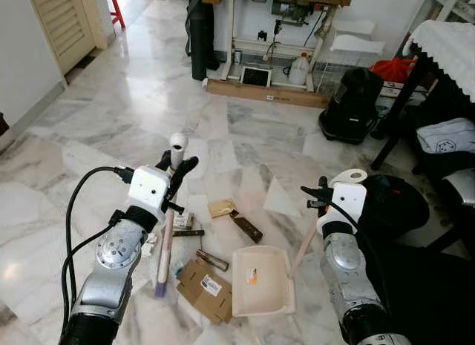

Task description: Sweep floor

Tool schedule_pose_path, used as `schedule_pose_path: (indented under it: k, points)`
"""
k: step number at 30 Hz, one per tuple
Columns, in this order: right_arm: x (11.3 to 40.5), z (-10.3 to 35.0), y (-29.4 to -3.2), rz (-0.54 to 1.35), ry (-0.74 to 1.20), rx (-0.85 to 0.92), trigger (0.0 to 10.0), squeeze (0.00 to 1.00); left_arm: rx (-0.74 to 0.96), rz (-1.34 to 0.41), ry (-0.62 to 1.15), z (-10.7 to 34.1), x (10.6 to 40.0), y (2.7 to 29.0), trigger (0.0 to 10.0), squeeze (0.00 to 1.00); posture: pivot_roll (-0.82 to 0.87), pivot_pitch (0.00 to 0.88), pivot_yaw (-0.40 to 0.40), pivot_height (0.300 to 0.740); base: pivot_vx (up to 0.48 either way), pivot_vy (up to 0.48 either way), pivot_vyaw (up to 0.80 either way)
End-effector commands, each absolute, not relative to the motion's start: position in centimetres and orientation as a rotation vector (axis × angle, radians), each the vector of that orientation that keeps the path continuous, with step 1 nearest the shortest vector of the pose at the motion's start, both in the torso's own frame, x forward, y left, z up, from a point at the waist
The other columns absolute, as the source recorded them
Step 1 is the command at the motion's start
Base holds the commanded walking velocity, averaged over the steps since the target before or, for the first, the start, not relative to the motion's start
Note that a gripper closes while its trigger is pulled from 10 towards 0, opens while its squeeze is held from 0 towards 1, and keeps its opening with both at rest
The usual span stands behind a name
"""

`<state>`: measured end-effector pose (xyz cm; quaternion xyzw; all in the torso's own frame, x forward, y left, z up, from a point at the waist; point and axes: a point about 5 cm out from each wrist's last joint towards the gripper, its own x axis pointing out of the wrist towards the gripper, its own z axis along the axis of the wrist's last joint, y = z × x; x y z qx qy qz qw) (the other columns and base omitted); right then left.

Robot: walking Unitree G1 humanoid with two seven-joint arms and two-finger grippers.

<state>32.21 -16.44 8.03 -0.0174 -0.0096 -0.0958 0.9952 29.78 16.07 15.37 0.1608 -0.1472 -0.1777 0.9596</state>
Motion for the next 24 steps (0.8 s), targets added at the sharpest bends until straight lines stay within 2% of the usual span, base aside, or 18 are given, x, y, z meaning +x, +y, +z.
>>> schedule_pose_path:
  k: [1, 17, 24]
  points:
    - [32.1, 8.1, -17.3, -0.231, -0.039, -0.050, 10.0, 0.00, 0.360, -0.401, -0.327, 16.0, 29.5, 15.5, 10.0, 0.00, 0.09, 0.058, -0.070, 0.740, 0.000, 0.000, 0.00]
    - [31.1, 6.3, -19.2, -0.339, 0.020, -0.121, 10.0, 0.00, 0.318, -0.373, -0.272, 14.5, 29.4, 16.1, 10.0, 0.00, 0.09, 0.077, -0.061, 0.740, 0.000, 0.000, 0.00]
    - [30.9, 5.4, -19.1, -0.337, 0.058, -0.143, 10.0, 0.00, 0.311, -0.376, -0.270, 14.5, 29.3, 16.1, 10.0, 0.00, 0.10, 0.092, -0.062, 0.740, 0.000, 0.000, 0.00]
